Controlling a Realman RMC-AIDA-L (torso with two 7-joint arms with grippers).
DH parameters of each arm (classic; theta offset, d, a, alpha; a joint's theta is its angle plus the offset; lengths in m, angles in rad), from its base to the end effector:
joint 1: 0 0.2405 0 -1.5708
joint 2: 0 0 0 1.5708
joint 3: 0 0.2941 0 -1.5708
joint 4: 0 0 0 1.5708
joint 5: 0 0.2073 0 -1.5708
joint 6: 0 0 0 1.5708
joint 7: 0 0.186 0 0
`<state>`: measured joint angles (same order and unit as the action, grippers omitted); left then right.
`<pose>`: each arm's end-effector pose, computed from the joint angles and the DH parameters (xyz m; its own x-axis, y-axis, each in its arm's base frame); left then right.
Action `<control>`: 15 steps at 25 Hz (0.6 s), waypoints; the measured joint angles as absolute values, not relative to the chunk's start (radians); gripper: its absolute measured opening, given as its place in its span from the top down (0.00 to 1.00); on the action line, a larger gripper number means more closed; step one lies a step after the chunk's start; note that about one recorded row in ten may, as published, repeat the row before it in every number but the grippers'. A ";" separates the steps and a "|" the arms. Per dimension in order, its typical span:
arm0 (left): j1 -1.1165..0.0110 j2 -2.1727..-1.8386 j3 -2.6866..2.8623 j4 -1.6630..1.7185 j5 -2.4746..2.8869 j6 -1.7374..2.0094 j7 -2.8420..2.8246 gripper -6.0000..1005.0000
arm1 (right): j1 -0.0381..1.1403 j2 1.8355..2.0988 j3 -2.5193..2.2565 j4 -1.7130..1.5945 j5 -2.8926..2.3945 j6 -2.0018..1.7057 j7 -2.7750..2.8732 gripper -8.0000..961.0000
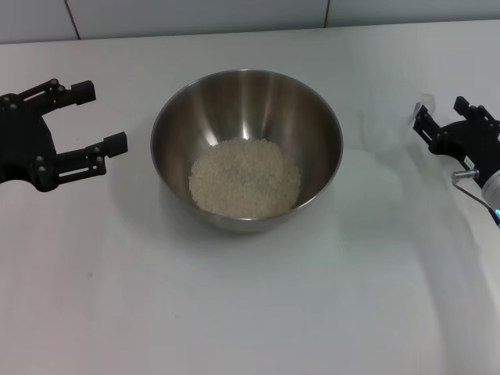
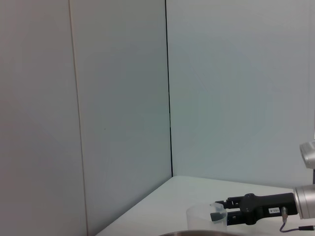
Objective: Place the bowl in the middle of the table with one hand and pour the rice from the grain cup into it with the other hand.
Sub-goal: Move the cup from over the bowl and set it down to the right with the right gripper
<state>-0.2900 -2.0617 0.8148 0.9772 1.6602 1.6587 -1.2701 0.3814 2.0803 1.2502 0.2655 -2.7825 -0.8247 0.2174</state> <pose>-0.2687 0.3255 0.0168 0.8092 0.0203 0.5871 0.2873 -0.8854 -0.3654 0.3823 0.3853 -0.0618 0.7080 -0.2088 -0.6746 -0.7046 -0.1442 -0.6948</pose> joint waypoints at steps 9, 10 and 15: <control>-0.290 -2.062 0.815 0.977 1.660 1.658 -1.270 0.18 | 0.362 2.082 1.247 0.264 -2.781 -0.840 0.217 0.21; -0.290 -2.063 0.815 0.977 1.659 1.658 -1.270 0.18 | 0.358 2.082 1.245 0.264 -2.781 -0.843 0.216 0.20; -0.290 -2.063 0.814 0.977 1.659 1.658 -1.270 0.18 | 0.322 2.086 1.234 0.271 -2.783 -0.877 0.216 0.20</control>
<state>-0.2900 -2.0630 0.8137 0.9771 1.6592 1.6581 -1.2701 0.3221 2.0856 1.2344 0.2708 -2.7835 -0.8766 0.2162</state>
